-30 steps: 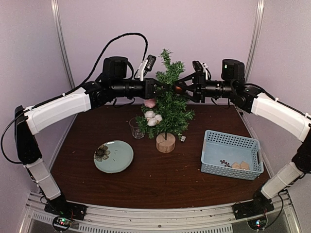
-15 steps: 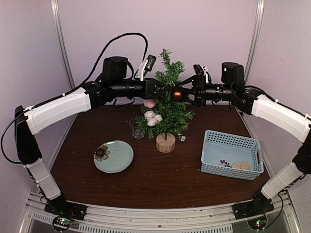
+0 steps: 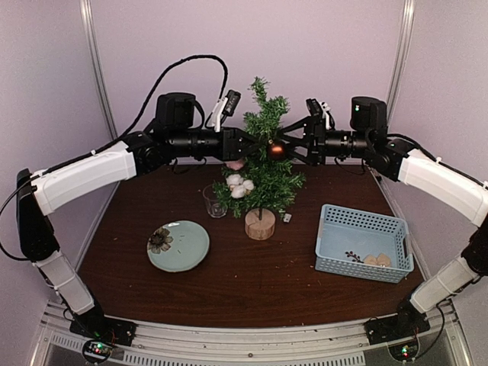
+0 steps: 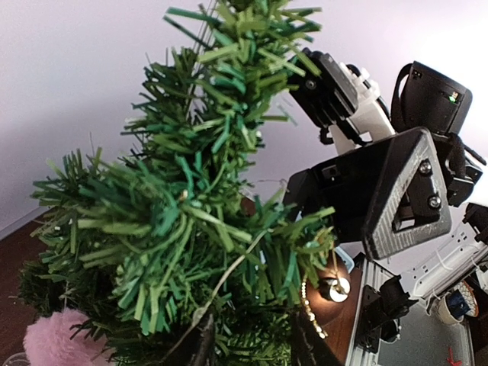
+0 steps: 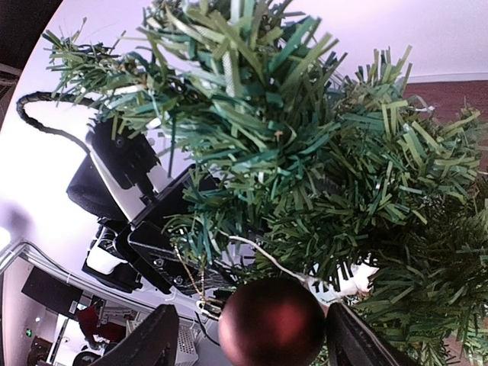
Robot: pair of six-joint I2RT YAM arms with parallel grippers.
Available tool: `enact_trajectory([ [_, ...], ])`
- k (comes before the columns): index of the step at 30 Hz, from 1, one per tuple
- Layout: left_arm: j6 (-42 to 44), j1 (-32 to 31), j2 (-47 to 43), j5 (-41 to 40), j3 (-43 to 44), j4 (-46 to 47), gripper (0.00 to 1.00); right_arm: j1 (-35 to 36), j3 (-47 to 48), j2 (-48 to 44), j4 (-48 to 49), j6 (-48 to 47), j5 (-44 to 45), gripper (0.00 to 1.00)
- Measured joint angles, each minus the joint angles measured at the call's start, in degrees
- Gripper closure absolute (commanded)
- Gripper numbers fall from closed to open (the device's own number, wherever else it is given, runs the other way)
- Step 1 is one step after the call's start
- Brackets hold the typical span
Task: Decorate the small christmas tree
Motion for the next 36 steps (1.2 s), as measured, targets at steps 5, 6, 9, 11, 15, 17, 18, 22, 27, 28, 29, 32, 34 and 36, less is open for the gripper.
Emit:
enact_trajectory([
  [5, 0.02, 0.0, -1.29, -0.85, -1.42, 0.04, 0.66, 0.0, -0.04, -0.07, -0.07, -0.52, -0.04, 0.34],
  [6, 0.11, 0.0, -1.55, -0.96, -1.75, 0.04, 0.66, 0.0, -0.04, -0.11, -0.17, -0.79, -0.04, 0.34],
  [9, 0.66, 0.0, -2.29, -1.38, -2.82, 0.0, 0.65, 0.0, -0.02, -0.52, -0.74, -1.86, -0.02, 0.33],
  [11, 1.14, 0.0, -2.6, -1.49, -3.13, -0.09, 0.64, 0.0, 0.02, -0.98, -1.88, -2.93, 0.15, 0.32],
  [15, 1.88, 0.0, -2.91, -1.46, -3.19, -0.35, 0.63, -0.11, 1.22, -1.95, -5.46, -5.53, 1.03, 0.33],
  [17, 2.23, 0.0, -3.15, -1.46, -3.3, -0.39, 0.63, -0.26, 2.84, -2.12, -8.17, -7.39, 1.88, 0.37],
  [18, 2.45, 0.0, -3.23, -1.46, -3.37, -0.39, 0.63, -0.33, 3.87, -2.12, -9.38, -8.39, 2.36, 0.39],
  [22, 3.08, 0.0, -3.37, -1.46, -3.52, -0.39, 0.64, -0.35, 7.3, -2.12, -11.98, -10.95, 3.21, 0.46],
  [27, 3.5, 0.0, -3.37, -1.42, -3.61, -0.37, 0.63, -0.09, 11.19, -1.62, -13.49, -12.57, 3.19, 0.61],
  [28, 3.52, 0.0, -3.34, -1.42, -3.61, -0.37, 0.64, 0.11, 11.65, -1.42, -13.53, -13.11, 3.15, 0.62],
  [29, 3.54, 0.0, -3.37, -1.42, -3.61, -0.35, 0.63, 0.33, 12.2, -1.09, -13.77, -13.46, 3.1, 0.63],
  [32, 3.56, 0.0, -3.37, -1.4, -3.61, -0.33, 0.64, 0.96, 13.46, 0.09, -14.73, -14.71, 3.02, 0.67],
  [34, 3.54, 0.0, -3.34, -1.4, -3.61, -0.33, 0.63, 1.4, 14.1, 1.03, -15.69, -15.43, 2.93, 0.7],
  [36, 3.54, 0.0, -3.34, -1.4, -3.61, -0.33, 0.64, 1.66, 14.29, 1.73, -16.65, -16.33, 2.89, 0.73],
])
